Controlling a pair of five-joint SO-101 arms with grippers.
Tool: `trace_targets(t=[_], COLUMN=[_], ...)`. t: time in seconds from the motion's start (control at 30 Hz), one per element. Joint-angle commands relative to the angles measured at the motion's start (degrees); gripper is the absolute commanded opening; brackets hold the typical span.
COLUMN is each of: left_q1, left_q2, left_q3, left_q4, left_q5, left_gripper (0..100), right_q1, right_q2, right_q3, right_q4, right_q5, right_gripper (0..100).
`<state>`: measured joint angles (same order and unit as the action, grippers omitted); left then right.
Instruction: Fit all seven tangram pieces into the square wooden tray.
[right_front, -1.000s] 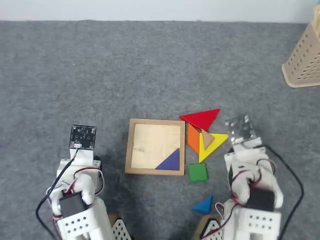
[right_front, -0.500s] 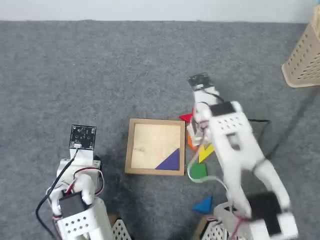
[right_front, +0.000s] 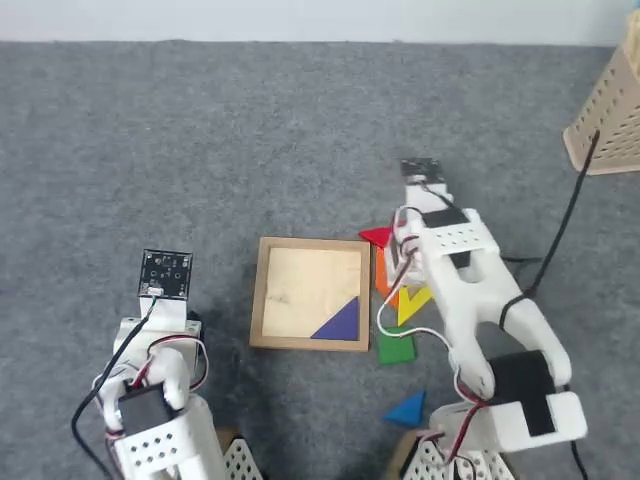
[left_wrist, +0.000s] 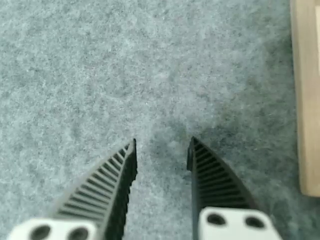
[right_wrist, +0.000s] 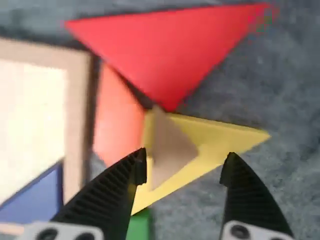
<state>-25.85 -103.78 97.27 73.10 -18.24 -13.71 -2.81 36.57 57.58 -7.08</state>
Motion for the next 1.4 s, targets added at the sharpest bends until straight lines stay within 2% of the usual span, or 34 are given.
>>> trace_targets(t=[0.0,0.27,0.53,0.7,0.87,1.0,1.1,1.2,1.37], left_q1=[-0.18,-0.18,-0.18,-0.18,-0.18,-0.18,-0.18,-0.18,-0.18], left_q2=[-0.88,-0.88,-0.88,-0.88,-0.88,-0.88,-0.88,-0.88,-0.88], left_q3=[-0.75,-0.75,-0.75,-0.75,-0.75,-0.75,-0.75,-0.75,-0.75], left_q4=[0.09,0.09,0.09,0.09,0.09,0.09,0.09,0.09,0.09], left_q5=[0.26,0.26,0.26,0.26,0.26,0.26,0.26,0.26,0.26], left_gripper=[16,16,16,16,16,16,16,16,16], right_q1=[2.86,-2.59,-3.03,1.27,8.48,10.68,10.68,10.33,7.16], right_q2=[-0.84,-0.84,0.75,7.87,11.74,12.0,11.3,9.54,9.01], right_q3=[0.44,0.35,0.7,-2.11,-11.08,-17.85,-23.65,-27.52,-27.34], right_q4=[-2.42,-3.03,-5.23,-1.54,6.64,9.36,15.16,18.59,17.45], right_q5=[-3.08,-10.64,-10.81,0.53,4.66,13.01,16.79,14.77,7.03], right_gripper=[24.6,24.6,24.6,24.6,24.7,24.7,24.7,24.9,24.9])
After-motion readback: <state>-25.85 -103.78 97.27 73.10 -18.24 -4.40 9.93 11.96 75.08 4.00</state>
